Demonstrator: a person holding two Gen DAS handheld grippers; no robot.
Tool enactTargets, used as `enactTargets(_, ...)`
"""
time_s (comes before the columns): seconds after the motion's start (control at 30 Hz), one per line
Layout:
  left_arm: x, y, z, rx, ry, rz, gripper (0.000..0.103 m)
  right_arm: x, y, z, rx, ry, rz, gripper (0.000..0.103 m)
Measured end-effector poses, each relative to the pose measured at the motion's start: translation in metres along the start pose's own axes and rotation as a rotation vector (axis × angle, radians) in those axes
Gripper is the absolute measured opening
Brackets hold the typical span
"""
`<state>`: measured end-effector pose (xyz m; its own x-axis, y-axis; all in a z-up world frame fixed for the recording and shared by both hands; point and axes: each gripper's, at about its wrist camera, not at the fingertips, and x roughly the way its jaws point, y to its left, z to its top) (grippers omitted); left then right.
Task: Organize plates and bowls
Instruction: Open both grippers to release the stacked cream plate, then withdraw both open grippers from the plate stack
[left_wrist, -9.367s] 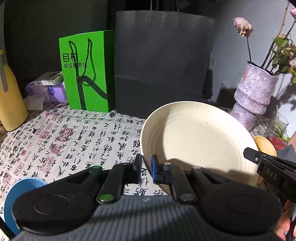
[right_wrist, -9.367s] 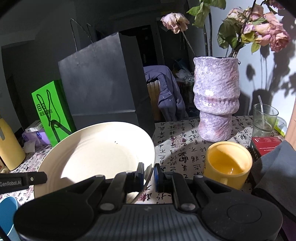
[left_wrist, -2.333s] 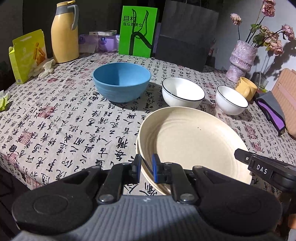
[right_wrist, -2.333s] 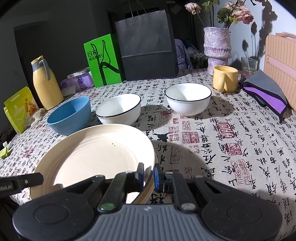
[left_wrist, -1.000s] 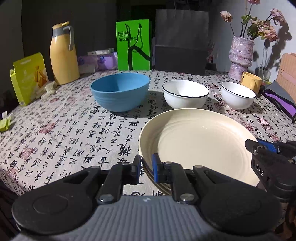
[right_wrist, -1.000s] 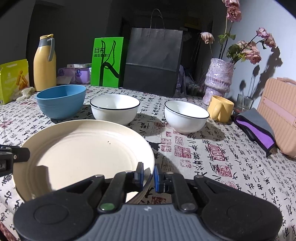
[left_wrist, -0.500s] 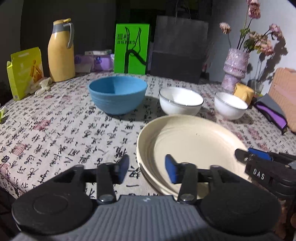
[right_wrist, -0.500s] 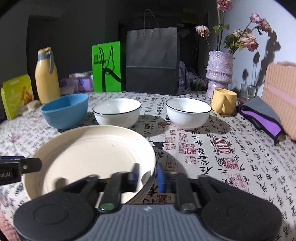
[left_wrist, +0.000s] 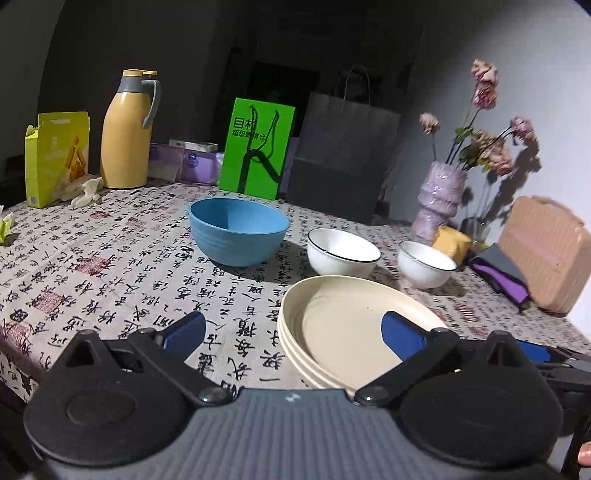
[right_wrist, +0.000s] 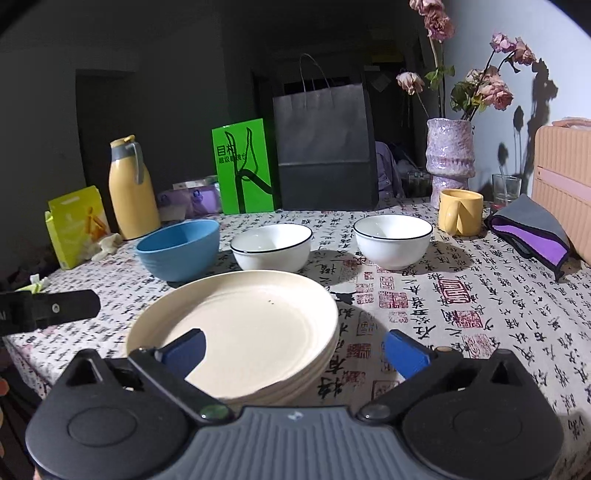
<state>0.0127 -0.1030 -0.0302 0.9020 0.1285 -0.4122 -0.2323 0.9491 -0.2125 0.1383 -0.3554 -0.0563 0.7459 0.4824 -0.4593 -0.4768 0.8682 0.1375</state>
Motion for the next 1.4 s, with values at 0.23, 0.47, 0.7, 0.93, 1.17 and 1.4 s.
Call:
enactTargets(0.23, -0.018, 0.015, -0.018, 0.002, -0.002, -0.004, 0.103, -0.025, 0.011, -0.015, 0.020, -0.010, 0.036, 0.103)
enactTargets(0.47, -0.042, 0.029, -0.032, 0.029, -0.020, 0.003, 0.103, -0.045, 0.025, -0.031, 0.027, -0.010, 0.056, 0.103)
enactTargets(0.7, -0.060, 0.043, -0.050, 0.043, -0.025, 0.030, 0.103, -0.056, 0.033, -0.047, 0.040, 0.007, 0.041, 0.103)
enactTargets(0.93, -0.065, 0.046, -0.054, 0.040, -0.041, 0.022, 0.103, -0.059, 0.042, -0.056, 0.035, 0.018, 0.060, 0.103)
enactTargets(1.17, -0.068, 0.041, -0.056, 0.051, -0.055, 0.013, 0.103, -0.064, 0.043, -0.059, 0.026, 0.005, 0.039, 0.103)
enactTargets(1.4, -0.067, 0.043, -0.058, 0.047, -0.044, 0.019, 0.103, -0.067, 0.046, -0.060, 0.016, -0.007, 0.033, 0.103)
